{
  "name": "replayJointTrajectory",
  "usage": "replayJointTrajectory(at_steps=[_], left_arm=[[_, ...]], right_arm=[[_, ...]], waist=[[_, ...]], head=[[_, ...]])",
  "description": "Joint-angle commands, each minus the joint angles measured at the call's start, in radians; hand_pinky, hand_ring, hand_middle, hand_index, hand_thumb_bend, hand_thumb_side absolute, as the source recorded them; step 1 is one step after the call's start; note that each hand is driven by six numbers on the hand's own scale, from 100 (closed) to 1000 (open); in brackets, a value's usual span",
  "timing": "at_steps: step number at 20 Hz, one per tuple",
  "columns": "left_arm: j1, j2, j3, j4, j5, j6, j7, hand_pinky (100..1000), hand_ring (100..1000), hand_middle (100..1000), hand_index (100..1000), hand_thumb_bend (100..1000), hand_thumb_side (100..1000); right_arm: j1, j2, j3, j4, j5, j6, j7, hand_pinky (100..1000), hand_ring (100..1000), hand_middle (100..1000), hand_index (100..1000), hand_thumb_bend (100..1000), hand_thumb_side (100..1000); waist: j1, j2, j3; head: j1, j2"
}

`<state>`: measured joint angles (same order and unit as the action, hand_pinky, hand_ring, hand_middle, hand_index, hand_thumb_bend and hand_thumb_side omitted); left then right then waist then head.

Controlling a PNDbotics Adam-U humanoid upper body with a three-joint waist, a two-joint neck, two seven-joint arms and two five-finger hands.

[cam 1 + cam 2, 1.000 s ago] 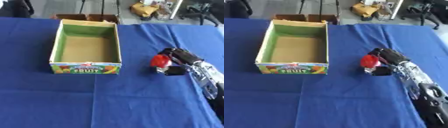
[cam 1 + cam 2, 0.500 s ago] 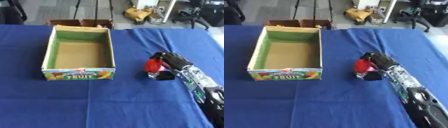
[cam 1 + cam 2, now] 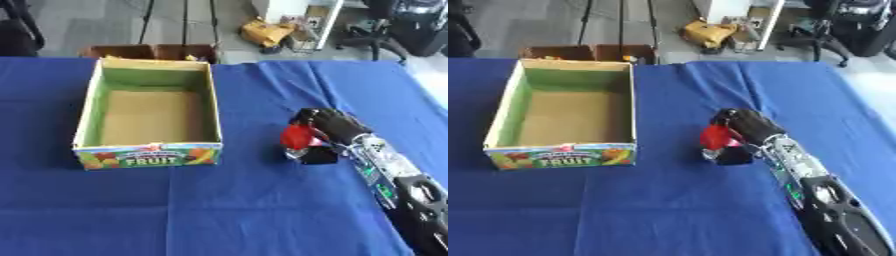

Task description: Pick up objects on the table and place them in the box.

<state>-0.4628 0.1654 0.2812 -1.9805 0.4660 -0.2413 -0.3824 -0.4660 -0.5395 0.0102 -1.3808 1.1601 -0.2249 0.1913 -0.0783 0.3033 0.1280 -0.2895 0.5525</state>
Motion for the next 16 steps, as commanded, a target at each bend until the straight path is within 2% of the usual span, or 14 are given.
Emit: replayJointTrajectory(at_steps=[1, 4, 11, 16], left_arm=[[-0.014, 0.005, -0.002, -0.019, 0.002, 0.000, -0.005, 699, 674, 725, 875, 100, 870], [-0.014, 0.005, -0.002, -0.019, 0.002, 0.000, -0.007, 699, 673, 725, 875, 100, 871], [-0.013, 0.003, -0.002, -0.019, 0.002, 0.001, -0.010, 698, 672, 726, 875, 100, 871], [-0.011, 0.000, -0.005, -0.019, 0.004, 0.002, -0.012, 697, 672, 726, 875, 100, 871]], right_arm=[[-0.010, -0.011, 0.001, -0.007, -0.004, -0.004, 0.009, 454, 561, 753, 825, 363, 942], [-0.011, -0.009, 0.002, -0.012, 0.001, -0.003, 0.010, 445, 558, 750, 814, 290, 909], [-0.017, -0.002, 0.007, -0.015, 0.080, 0.011, -0.018, 433, 548, 734, 790, 181, 868], [-0.031, -0.012, 0.019, -0.005, 0.118, -0.003, -0.023, 436, 552, 724, 779, 179, 880]], waist=[[0.006, -0.012, 0.000], [0.006, -0.011, -0.001], [0.008, -0.009, -0.001], [0.010, -0.011, 0.001]], head=[[-0.005, -0.014], [-0.008, -0.010], [-0.036, 0.003], [-0.083, 0.042]])
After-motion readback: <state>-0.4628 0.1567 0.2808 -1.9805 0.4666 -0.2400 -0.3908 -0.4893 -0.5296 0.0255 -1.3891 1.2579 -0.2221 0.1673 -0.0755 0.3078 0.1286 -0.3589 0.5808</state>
